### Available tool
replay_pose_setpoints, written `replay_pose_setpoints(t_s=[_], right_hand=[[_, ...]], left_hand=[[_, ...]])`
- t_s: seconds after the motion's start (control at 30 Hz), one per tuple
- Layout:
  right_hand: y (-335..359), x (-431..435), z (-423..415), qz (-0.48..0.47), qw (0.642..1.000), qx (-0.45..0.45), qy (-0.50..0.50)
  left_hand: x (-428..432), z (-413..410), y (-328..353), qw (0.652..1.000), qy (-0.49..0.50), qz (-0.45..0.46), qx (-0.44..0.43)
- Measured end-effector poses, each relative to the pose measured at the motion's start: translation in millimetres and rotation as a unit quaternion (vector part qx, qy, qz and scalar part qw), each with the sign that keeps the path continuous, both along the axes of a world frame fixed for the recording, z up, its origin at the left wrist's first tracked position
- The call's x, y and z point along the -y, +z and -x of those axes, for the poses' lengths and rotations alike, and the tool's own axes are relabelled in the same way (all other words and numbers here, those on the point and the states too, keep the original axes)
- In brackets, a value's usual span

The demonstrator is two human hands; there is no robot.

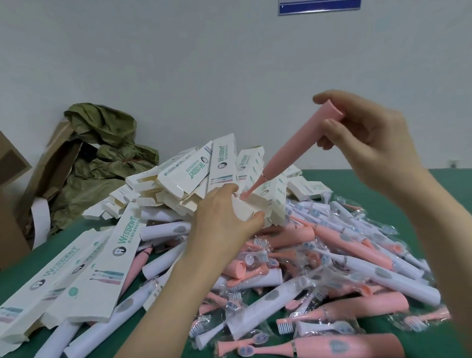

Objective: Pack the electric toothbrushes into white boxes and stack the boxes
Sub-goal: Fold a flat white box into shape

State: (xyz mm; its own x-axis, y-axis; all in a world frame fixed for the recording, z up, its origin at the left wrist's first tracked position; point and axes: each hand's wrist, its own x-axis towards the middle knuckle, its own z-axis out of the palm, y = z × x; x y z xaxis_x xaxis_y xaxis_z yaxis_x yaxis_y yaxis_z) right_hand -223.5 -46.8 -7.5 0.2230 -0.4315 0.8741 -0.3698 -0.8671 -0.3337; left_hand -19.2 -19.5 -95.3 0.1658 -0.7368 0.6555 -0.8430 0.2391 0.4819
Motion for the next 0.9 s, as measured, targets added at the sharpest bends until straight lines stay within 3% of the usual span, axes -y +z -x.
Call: replay_pose_setpoints(t_s=[0.07,0.23,0.6,0.73,0.83,0.9], right_hand=[[7.7,2.8,5.0,-0.038,0.997,-0.007,0.064],[16.2,4.7,9.7,-0.066,0.991,-0.023,0.112],[-13.2,-8.9,-60.4,-0.133,0.989,0.007,0.07],[-26.9,-12.2,-77.6,-0.044,0.992,-0.11,0.033],[-32.9,-8.5,-76.1,-0.051,0.975,-0.216,0.022],[-37.9,-7.9,-68.8,-0.071,0.979,-0.187,0.026]], left_hand=[[-1.4,-1.1,-1.3,1.0,0.003,-0.002,-0.004],[-8.3,0.9,8.0,0.999,-0.013,0.023,-0.028],[-17.8,-3.2,29.6,0.993,-0.005,0.048,-0.112],[-17.0,-9.3,28.0,0.991,0.003,0.034,-0.129],[-17.2,-8.0,22.6,0.994,0.009,0.021,-0.109],[-17.9,-8.6,20.6,0.995,0.009,0.016,-0.093]])
